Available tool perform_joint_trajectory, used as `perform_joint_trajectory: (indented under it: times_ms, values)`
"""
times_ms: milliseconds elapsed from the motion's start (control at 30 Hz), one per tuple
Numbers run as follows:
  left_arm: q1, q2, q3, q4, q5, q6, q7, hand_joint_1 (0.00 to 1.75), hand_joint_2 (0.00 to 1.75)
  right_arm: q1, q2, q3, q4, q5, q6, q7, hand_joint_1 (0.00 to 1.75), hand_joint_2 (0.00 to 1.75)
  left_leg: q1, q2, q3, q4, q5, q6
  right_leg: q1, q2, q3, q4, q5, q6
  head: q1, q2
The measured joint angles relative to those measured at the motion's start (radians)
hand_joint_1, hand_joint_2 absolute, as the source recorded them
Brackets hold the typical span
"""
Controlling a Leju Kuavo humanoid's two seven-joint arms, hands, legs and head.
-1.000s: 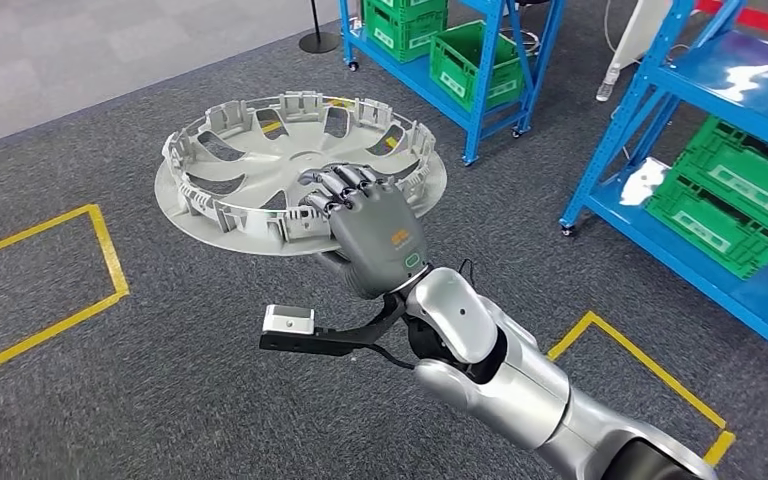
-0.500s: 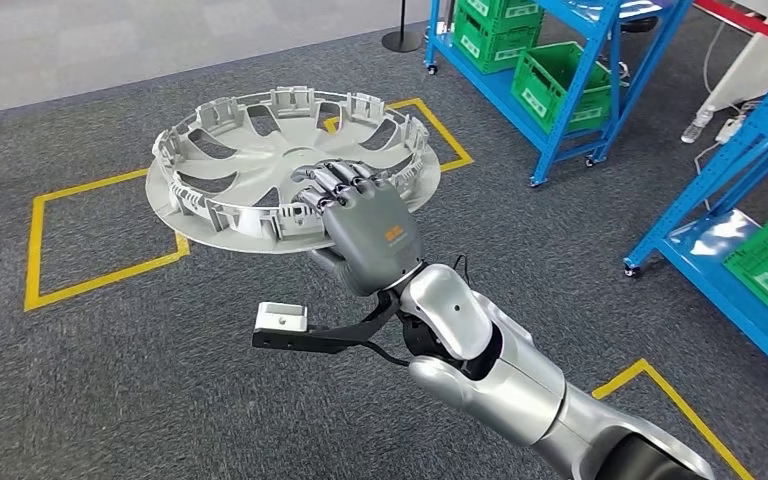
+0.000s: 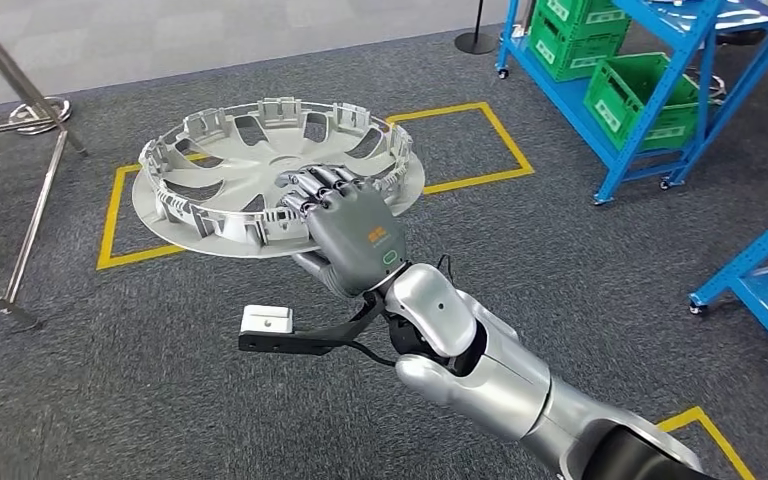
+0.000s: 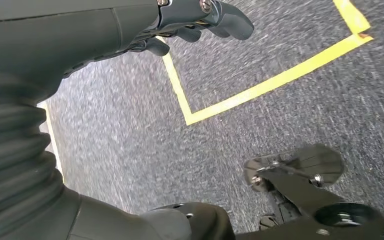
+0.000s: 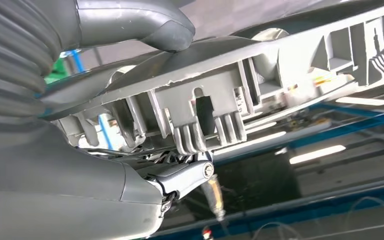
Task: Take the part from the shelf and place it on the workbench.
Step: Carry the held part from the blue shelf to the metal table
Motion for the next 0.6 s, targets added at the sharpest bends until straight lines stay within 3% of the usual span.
perform_joint_trajectory:
  times_ms: [33, 67, 133, 200, 233, 300, 333, 367, 433, 500, 533, 567, 600]
  values:
    - [0.001, 0.000, 0.000, 0.000, 0.000, 0.000, 0.000, 0.00, 1.75, 0.000, 0.000, 0.001, 0.002, 0.000, 0.000, 0.000, 1.75, 1.75, 0.000, 0.002, -0.004, 0.014, 0.003, -0.001, 0.001, -0.015, 0.000, 0.000, -0.001, 0.000, 0.000, 0.000]
    - [0.002, 0.000, 0.001, 0.000, 0.000, 0.000, 0.001, 0.00, 1.75, 0.000, 0.000, 0.002, 0.004, 0.000, 0.000, 0.000, 1.75, 1.75, 0.000, 0.006, 0.013, -0.014, 0.026, -0.002, 0.001, -0.029, 0.002, 0.001, -0.003, 0.000, 0.000, 0.000]
    - [0.003, 0.001, 0.002, 0.000, 0.000, 0.000, 0.001, 0.00, 1.75, 0.000, 0.000, 0.003, 0.006, -0.001, 0.000, 0.000, 1.75, 1.75, -0.003, 0.043, 0.092, -0.156, 0.088, 0.002, 0.004, -0.055, 0.007, 0.002, -0.009, 0.005, 0.000, 0.000]
    - [0.002, 0.001, 0.003, 0.000, 0.000, 0.000, 0.001, 0.00, 1.75, -0.001, 0.000, 0.003, 0.006, -0.001, -0.001, 0.000, 1.75, 1.75, -0.009, 0.073, 0.146, -0.257, 0.115, 0.017, 0.010, -0.076, 0.010, 0.005, -0.016, 0.014, 0.001, 0.000]
    - [0.002, 0.001, 0.003, 0.000, 0.000, 0.000, 0.000, 0.00, 1.75, -0.001, -0.001, 0.003, 0.007, -0.001, -0.001, 0.000, 1.75, 1.75, -0.013, 0.074, 0.151, -0.270, 0.114, 0.026, 0.012, -0.086, 0.012, 0.005, -0.017, 0.019, 0.002, 0.000]
    - [0.004, 0.001, 0.004, 0.000, 0.000, 0.000, 0.000, 0.00, 1.75, -0.002, 0.000, 0.003, 0.007, -0.001, -0.002, 0.001, 1.75, 1.75, -0.012, 0.048, 0.149, -0.273, 0.117, 0.039, 0.012, -0.102, 0.015, 0.005, -0.022, 0.029, 0.004, 0.000]
    - [0.005, 0.000, 0.005, 0.000, 0.000, 0.000, 0.000, 0.00, 1.75, -0.003, 0.000, 0.003, 0.008, -0.001, -0.002, 0.002, 1.75, 1.75, -0.010, 0.036, 0.151, -0.276, 0.119, 0.045, 0.010, -0.093, 0.015, 0.011, -0.029, 0.035, 0.004, 0.000]
    - [0.005, 0.000, 0.007, 0.000, 0.000, 0.000, 0.000, 0.00, 1.75, -0.004, 0.000, 0.003, 0.008, -0.001, -0.002, 0.002, 1.75, 1.75, -0.007, 0.025, 0.153, -0.279, 0.122, 0.050, 0.008, -0.069, 0.005, 0.037, -0.046, 0.040, 0.005, 0.000]
    - [0.003, 0.000, 0.009, 0.000, 0.000, 0.000, -0.001, 0.00, 1.75, -0.005, -0.001, 0.003, 0.011, -0.001, -0.002, 0.003, 1.75, 1.75, -0.003, 0.001, 0.154, -0.282, 0.124, 0.058, 0.002, -0.003, -0.050, 0.152, -0.102, 0.048, 0.008, 0.000]
    - [0.002, -0.001, 0.009, 0.000, 0.001, 0.000, -0.002, 0.00, 1.75, -0.004, -0.003, 0.003, 0.014, -0.001, -0.003, 0.003, 1.75, 1.75, -0.003, -0.027, 0.152, -0.280, 0.125, 0.061, 0.000, 0.027, -0.115, 0.273, -0.140, 0.051, 0.009, 0.000]
    - [0.002, -0.002, 0.010, 0.000, 0.002, 0.000, -0.002, 0.00, 1.75, -0.003, -0.004, 0.004, 0.016, -0.001, -0.003, 0.003, 1.75, 1.75, -0.002, -0.041, 0.152, -0.278, 0.125, 0.060, -0.001, 0.030, -0.128, 0.288, -0.133, 0.051, 0.009, 0.000]
    - [0.003, -0.003, 0.010, 0.000, 0.003, 0.000, -0.002, 0.00, 1.75, -0.003, -0.004, 0.004, 0.016, -0.001, -0.003, 0.003, 1.75, 1.75, -0.002, -0.056, 0.152, -0.276, 0.124, 0.059, -0.002, 0.034, -0.121, 0.264, -0.106, 0.050, 0.009, 0.000]
    - [0.003, -0.004, 0.010, 0.000, 0.004, 0.000, -0.003, 0.00, 1.75, -0.003, -0.004, 0.004, 0.017, -0.001, -0.003, 0.002, 1.75, 1.75, 0.000, -0.071, 0.152, -0.274, 0.124, 0.058, -0.004, 0.042, -0.097, 0.205, -0.068, 0.048, 0.010, 0.000]
